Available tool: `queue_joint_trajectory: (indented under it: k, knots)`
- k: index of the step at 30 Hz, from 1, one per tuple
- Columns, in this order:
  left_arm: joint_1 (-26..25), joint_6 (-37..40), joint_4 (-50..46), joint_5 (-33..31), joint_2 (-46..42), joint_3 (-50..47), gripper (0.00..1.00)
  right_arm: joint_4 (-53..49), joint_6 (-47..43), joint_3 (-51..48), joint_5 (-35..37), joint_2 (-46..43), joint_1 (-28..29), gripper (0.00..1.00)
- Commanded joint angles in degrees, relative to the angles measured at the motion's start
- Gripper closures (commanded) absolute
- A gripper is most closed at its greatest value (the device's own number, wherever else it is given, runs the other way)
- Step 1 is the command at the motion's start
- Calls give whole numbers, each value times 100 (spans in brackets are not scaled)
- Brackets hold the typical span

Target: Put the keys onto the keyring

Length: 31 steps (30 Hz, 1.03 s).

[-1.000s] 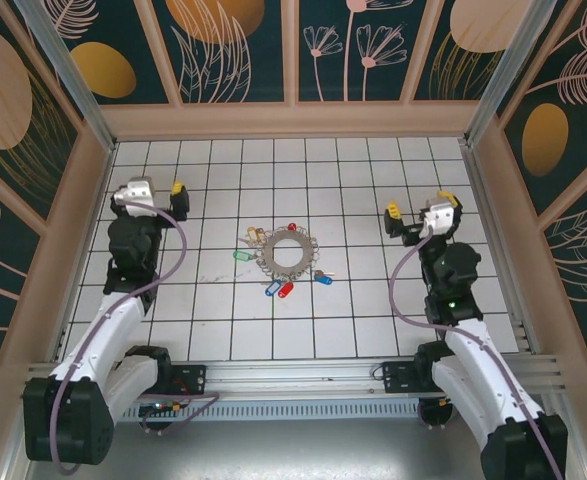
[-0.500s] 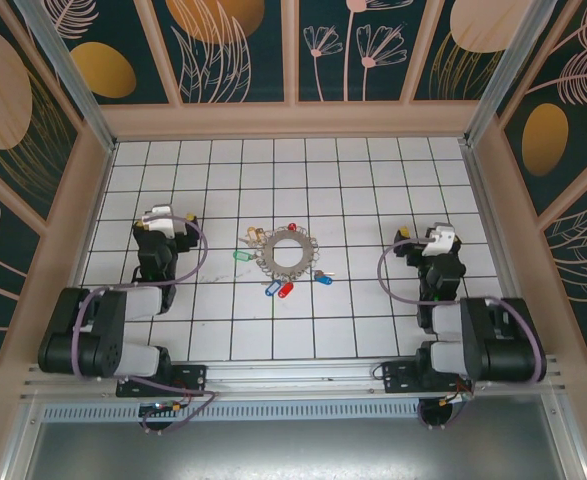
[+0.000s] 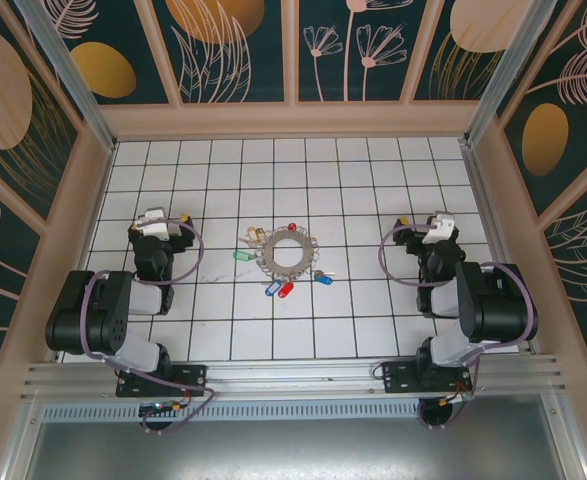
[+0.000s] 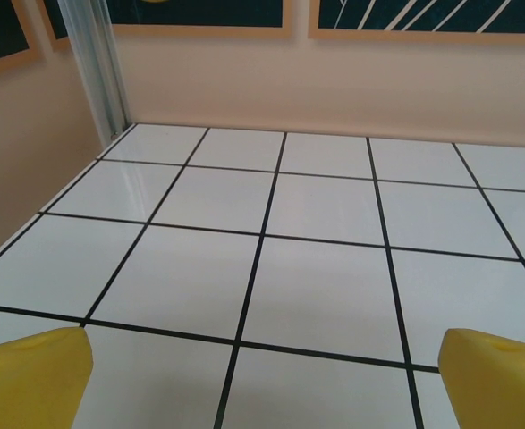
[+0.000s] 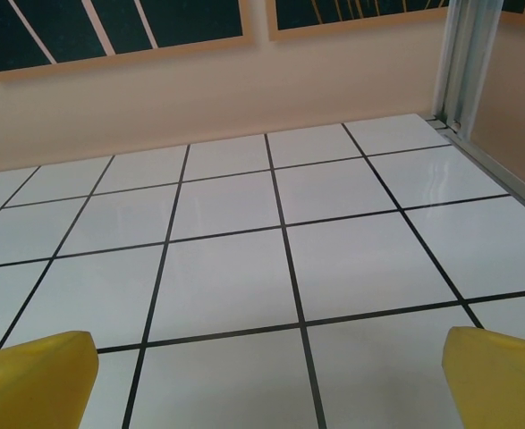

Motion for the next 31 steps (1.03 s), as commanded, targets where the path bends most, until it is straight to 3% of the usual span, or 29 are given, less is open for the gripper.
queue_joint_trajectory:
  k: [1, 31]
  knots:
    - [51, -112, 420, 41, 38, 0, 1, -215, 144, 245, 325, 3, 58, 1]
    - [57, -108, 529, 29, -3, -76, 1, -281, 61, 298, 298, 3, 114, 1]
